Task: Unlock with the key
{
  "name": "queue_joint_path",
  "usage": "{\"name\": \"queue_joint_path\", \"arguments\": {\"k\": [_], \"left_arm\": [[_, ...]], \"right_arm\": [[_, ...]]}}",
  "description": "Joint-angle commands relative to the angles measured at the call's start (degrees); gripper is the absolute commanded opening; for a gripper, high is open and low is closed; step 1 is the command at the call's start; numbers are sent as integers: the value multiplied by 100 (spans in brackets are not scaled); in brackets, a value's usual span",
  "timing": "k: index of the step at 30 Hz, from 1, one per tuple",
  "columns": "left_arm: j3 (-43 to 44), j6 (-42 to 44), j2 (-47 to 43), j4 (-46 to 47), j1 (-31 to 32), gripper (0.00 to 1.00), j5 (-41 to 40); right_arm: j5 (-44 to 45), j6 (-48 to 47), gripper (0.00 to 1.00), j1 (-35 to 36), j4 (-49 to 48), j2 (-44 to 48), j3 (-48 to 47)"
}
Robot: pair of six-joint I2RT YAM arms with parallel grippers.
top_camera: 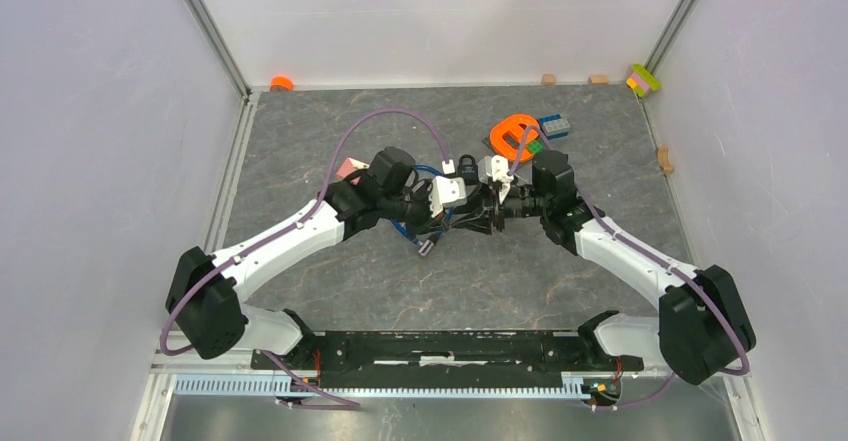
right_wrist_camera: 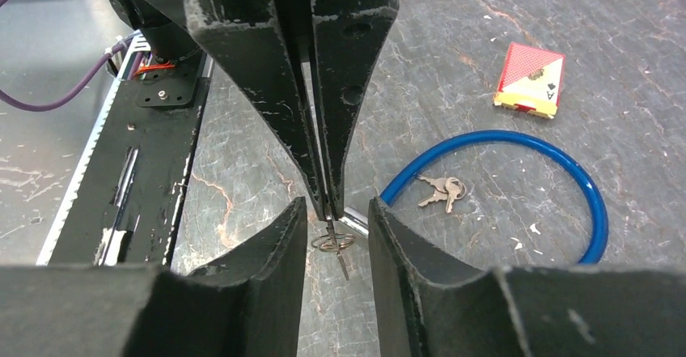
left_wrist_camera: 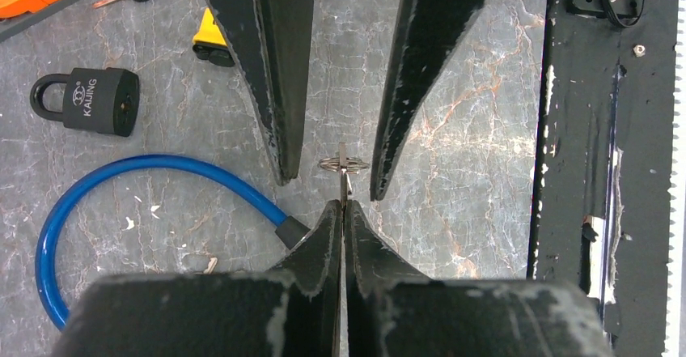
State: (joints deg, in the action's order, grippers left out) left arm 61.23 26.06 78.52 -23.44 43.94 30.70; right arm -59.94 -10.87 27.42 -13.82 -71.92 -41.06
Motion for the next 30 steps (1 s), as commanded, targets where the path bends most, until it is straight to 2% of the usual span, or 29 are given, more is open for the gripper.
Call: {"name": "queue_joint_path", "arguments": {"k": [1,14,22,27,30], "left_arm": [[29,198,-83,209,70,2,-44],[3,191,-72,279,114,2,-126],[-14,157,-97,376,114,2,-213],[-71,118,-191,514,106,2,-188],[-85,122,-256,551,65,11,-143]], "right_arm": [[-79,-40,37,62,-81,-89,-78],[48,-275,21,88,221,-162,-114],[96,-421,0,90,414,-168,-138],[343,-451,0,90,464,-53,-135],[476,-263,0,81,214,99,11]]}}
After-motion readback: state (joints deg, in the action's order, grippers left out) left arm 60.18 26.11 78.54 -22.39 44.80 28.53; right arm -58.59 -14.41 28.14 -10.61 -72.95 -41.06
